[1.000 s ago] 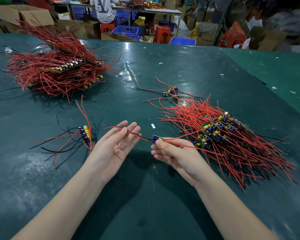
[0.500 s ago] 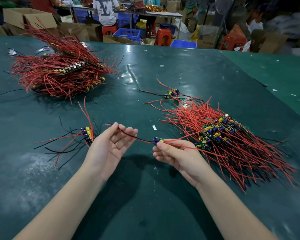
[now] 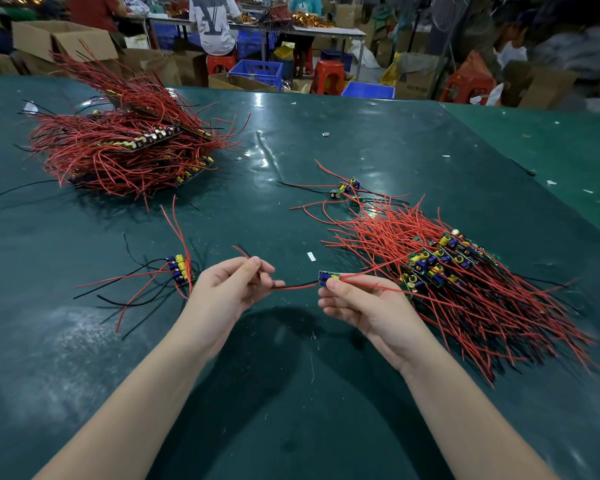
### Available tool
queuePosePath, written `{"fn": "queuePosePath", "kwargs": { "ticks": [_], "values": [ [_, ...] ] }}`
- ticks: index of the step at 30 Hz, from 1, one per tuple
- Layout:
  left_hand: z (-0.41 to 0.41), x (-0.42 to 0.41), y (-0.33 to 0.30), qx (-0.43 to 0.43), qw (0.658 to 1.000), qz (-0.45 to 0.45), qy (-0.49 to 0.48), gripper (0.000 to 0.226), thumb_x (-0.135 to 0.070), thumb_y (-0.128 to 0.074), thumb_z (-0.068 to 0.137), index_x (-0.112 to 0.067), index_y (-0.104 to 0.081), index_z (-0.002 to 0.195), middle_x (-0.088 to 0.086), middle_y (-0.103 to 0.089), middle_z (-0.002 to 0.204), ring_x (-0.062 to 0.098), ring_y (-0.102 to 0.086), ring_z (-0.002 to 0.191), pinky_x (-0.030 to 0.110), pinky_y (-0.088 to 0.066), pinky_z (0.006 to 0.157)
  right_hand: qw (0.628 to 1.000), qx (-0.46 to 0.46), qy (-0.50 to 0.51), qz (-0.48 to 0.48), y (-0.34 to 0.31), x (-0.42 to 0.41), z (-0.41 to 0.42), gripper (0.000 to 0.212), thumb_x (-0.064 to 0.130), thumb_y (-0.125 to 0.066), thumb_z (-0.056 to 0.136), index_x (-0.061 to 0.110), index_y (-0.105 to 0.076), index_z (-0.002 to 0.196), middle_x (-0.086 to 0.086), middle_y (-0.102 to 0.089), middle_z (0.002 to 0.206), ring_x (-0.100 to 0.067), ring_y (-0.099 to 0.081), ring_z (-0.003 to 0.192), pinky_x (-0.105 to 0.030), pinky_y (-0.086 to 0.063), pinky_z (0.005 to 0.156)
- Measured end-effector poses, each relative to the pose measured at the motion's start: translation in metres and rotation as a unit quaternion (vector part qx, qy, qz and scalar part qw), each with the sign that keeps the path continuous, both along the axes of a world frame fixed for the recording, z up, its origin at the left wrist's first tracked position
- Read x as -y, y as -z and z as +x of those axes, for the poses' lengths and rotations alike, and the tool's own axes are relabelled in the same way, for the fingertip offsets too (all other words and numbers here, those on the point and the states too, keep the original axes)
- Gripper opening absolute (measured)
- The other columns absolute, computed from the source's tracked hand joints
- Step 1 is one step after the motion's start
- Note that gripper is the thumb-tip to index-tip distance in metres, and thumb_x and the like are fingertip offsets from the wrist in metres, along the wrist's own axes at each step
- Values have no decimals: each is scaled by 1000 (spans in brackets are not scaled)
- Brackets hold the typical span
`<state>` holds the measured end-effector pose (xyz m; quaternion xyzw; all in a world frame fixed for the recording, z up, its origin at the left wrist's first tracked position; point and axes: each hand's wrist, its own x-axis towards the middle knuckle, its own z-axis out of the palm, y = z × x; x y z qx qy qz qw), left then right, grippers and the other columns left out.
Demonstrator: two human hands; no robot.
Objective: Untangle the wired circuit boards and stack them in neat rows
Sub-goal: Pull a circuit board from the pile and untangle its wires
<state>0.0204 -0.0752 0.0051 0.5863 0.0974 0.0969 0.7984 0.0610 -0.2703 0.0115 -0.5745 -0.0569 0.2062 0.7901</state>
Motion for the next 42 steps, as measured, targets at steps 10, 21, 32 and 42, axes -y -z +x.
{"fn": "queuePosePath", "kwargs": {
  "ticks": [10,21,32,42],
  "values": [
    [0,-7,-4,14,1000,-14,15,31,-12,-39,103,2,-63,88,12,-71,77,25,-72,85,24,-56,77,999,-19,30,10,-2,2,3,9,16,-75,67,11,-78,73,-16,-74,81,-21,-72,70,-21,-56,62],
    [1,-13,-5,-1,994,-106,38,24,-27,-59,84,-12,-77,80,11,-73,91,21,-72,87,27,-57,76,997,-27,42,66,-4,7,4,17,13,-80,58,13,-78,76,-10,-72,83,-19,-70,67,-25,-57,64],
    [6,-22,-5,-10,989,-150,-16,23,-25,-60,86,-15,-79,76,4,-75,86,12,-72,80,22,-57,70,994,0,72,84,-4,19,16,9,1,-73,63,6,-76,71,-11,-72,75,-20,-72,73,-20,-57,67],
    [5,-32,-14,-29,973,-212,-91,33,-27,-57,94,-19,-79,70,-4,-75,84,3,-71,79,9,-52,60,992,-45,78,88,-7,31,27,23,9,-50,97,-6,-68,95,-19,-74,90,-21,-74,86,-17,-56,66]
  ]
}}
